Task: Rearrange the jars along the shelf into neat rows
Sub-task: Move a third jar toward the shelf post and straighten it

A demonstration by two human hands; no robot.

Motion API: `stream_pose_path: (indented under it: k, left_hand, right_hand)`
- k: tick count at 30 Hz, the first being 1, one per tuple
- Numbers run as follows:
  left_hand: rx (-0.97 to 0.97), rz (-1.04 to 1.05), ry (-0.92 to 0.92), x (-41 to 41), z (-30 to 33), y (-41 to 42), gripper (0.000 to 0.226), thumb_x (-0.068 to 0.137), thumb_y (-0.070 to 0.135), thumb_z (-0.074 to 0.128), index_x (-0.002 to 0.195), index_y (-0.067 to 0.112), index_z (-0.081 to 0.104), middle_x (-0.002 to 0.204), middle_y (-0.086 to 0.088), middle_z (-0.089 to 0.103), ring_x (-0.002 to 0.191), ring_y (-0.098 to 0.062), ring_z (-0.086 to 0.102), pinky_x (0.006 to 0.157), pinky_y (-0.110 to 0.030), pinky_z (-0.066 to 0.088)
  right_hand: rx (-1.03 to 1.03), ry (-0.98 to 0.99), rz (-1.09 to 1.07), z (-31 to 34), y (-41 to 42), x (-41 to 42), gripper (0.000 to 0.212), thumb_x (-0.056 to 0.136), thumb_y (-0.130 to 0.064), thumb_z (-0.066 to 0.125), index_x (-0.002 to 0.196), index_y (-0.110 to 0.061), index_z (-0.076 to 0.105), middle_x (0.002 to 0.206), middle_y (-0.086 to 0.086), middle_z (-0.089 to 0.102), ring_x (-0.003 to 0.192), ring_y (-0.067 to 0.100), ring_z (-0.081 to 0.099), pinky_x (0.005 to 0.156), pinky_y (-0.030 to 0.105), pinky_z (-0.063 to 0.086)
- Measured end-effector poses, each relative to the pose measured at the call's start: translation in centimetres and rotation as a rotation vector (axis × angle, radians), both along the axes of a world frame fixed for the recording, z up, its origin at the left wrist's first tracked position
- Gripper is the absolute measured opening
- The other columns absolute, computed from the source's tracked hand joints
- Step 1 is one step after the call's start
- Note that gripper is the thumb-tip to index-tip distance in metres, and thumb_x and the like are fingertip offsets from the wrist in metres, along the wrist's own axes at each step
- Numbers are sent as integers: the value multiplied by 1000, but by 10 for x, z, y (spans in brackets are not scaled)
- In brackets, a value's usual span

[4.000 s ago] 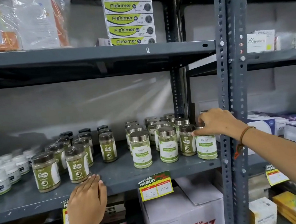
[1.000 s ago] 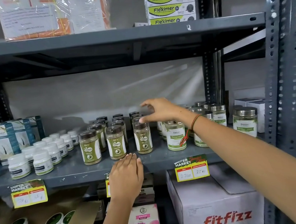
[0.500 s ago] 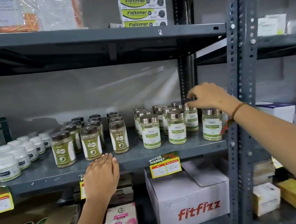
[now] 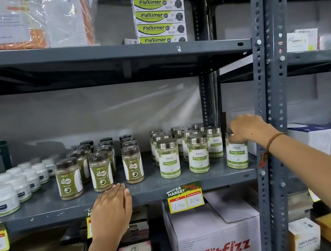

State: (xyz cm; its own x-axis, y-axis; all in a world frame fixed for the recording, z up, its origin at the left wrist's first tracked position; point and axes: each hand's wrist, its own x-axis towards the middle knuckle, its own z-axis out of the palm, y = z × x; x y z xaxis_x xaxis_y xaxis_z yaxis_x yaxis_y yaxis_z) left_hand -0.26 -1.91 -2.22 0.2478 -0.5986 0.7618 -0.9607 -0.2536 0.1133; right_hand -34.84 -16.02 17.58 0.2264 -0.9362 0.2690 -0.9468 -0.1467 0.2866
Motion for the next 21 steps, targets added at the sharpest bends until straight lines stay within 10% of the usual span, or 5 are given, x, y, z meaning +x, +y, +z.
stream_pose_path:
  k: [21]
  left_hand:
    - [-18, -8, 5, -2, 2, 2, 46, 92, 34, 38, 100, 7, 74, 102, -9, 73, 99, -23, 68, 89, -41, 49]
  right_hand:
    - [30, -224, 205, -8, -18, -8, 60, 79, -56, 64, 132, -28, 58, 115, 4, 66, 103, 27, 61, 87, 42, 54]
